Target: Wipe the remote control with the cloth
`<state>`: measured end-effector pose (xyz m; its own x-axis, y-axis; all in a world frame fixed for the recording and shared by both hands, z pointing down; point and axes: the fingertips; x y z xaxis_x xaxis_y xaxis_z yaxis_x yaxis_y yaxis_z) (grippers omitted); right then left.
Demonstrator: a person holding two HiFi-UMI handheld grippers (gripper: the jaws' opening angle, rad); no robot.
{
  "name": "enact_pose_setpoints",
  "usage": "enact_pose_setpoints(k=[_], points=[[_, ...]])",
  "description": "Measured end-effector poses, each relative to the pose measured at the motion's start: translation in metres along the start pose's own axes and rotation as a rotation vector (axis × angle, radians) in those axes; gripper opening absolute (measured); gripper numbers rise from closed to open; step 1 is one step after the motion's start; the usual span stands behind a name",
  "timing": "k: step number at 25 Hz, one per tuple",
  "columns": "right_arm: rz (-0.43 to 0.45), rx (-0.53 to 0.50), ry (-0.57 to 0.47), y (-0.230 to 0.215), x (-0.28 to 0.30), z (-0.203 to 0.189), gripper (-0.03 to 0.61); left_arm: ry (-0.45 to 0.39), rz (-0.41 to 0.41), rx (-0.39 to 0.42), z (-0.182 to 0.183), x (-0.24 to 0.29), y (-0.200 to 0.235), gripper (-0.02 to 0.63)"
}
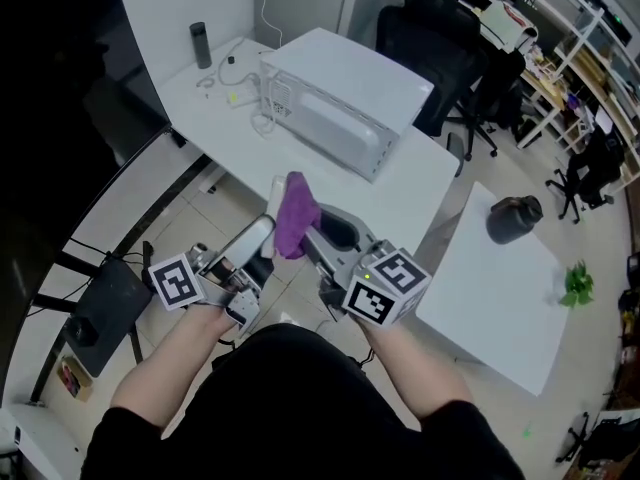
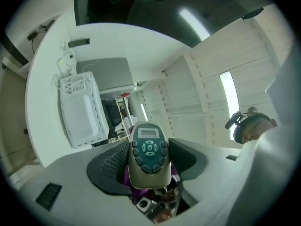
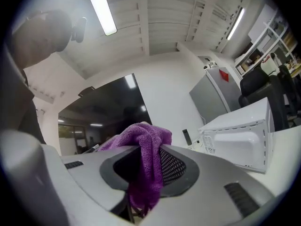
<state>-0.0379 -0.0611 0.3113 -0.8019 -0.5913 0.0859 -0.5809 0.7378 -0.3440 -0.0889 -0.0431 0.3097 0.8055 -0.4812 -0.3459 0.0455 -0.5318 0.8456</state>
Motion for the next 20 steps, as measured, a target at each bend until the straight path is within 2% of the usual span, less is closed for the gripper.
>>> enact_pose_setpoints(k=[4, 7, 13, 16, 20], points=[[-0.044, -0.023, -0.056, -0.016, -0.01, 0.031, 0.115, 0.032, -0.006, -0.007, -0.015, 0.001, -0.001, 0.256], [-0.029, -0.034, -0.078, -0.011, -0.018, 0.037, 0.115, 0.0, -0.008, -0.013, -0.007, -0.002, 0.0, 0.256], [0.128, -0.089, 0.051, 0.041, -0.006, -0.019, 0.115, -0.101, -0.016, 0.007, 0.037, -0.007, -0.004, 0.256], [0.14, -0.084, 0.064, 0.045, 0.0, -0.023, 0.115, -0.074, -0.033, 0.005, 0.03, -0.002, -0.009, 0.256], [0.075, -0.079, 0.012, 0.025, -0.007, 0.0, 0.115, -0.008, -0.029, -0.004, 0.006, -0.001, -0.009, 0.256]])
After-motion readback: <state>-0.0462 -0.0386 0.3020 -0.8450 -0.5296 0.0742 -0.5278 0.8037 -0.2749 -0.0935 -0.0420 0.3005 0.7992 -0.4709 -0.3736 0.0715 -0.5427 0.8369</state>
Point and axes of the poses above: the fingertips, and each gripper's own axes: x forward along the fingers, y to its left, z out of its top, and after that the axes turned 7 degrees about y, right-handed
